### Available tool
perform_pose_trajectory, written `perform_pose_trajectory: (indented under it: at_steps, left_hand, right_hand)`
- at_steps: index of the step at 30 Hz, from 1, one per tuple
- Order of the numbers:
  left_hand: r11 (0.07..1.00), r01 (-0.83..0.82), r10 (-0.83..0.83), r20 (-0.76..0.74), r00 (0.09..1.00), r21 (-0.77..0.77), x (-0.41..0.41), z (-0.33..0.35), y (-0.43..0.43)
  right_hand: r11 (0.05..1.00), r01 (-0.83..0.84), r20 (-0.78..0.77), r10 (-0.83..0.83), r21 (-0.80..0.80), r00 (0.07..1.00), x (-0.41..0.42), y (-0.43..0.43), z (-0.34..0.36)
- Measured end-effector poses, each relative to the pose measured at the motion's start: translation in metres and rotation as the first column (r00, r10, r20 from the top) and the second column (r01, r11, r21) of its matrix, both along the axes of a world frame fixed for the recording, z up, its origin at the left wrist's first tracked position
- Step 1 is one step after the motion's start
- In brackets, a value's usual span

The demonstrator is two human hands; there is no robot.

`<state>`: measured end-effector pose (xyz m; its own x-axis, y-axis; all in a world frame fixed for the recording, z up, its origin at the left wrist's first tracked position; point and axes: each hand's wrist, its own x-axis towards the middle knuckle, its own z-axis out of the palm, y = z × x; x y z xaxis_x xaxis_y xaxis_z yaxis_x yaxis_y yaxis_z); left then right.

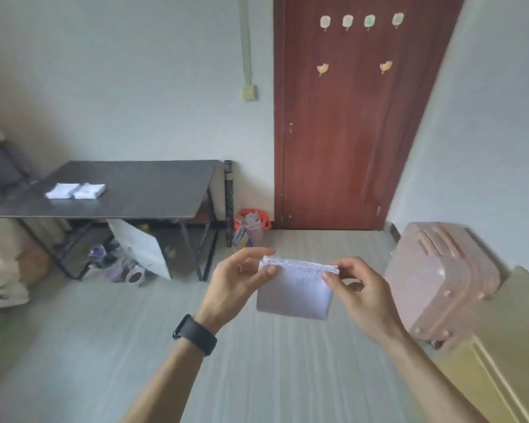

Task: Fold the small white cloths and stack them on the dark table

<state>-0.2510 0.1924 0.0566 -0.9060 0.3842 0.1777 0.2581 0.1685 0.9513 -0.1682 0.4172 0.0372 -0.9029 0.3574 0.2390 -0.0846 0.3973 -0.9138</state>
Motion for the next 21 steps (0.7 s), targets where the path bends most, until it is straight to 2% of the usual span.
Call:
perform_pose_trajectory:
  at_steps: [6,10,13,15,18,20,21]
  left_hand:
    - [0.955,-0.295,0.29,-0.099,0.952,-0.04,-0.089,0.009,-0.195]
    - [0.884,-0.439,0.41,-0.182,0.893,-0.162,-0.135,0.013,-0.303]
    - [0.844,-0.504,0.478,-0.169,0.862,-0.183,-0.169,0.014,-0.366]
    - [0.834,-0.533,0.523,-0.107,0.846,-0.142,-0.195,0.014,-0.4]
    - [0.806,-0.59,0.591,0.018,0.806,-0.045,-0.242,0.013,-0.442]
    - [0.767,-0.636,0.64,0.038,0.767,-0.084,-0.279,0.006,-0.47]
    - [0.746,-0.646,0.657,0.019,0.754,-0.161,-0.3,0.0,-0.484]
  right_hand:
    - [0.951,-0.257,-0.115,0.279,0.173,0.953,-0.144,-0.187,0.01]
    - [0.901,-0.342,-0.157,0.391,0.268,0.907,-0.219,-0.287,0.016]
    - [0.868,-0.397,-0.159,0.455,0.299,0.876,-0.274,-0.348,0.018]
    - [0.858,-0.431,-0.157,0.484,0.279,0.861,-0.311,-0.384,0.019]
    - [0.845,-0.519,-0.099,0.532,0.129,0.841,-0.371,-0.434,0.015]
    - [0.813,-0.581,-0.017,0.581,0.038,0.813,-0.416,-0.465,0.01]
    - [0.801,-0.599,0.015,0.598,0.023,0.801,-0.44,-0.479,0.005]
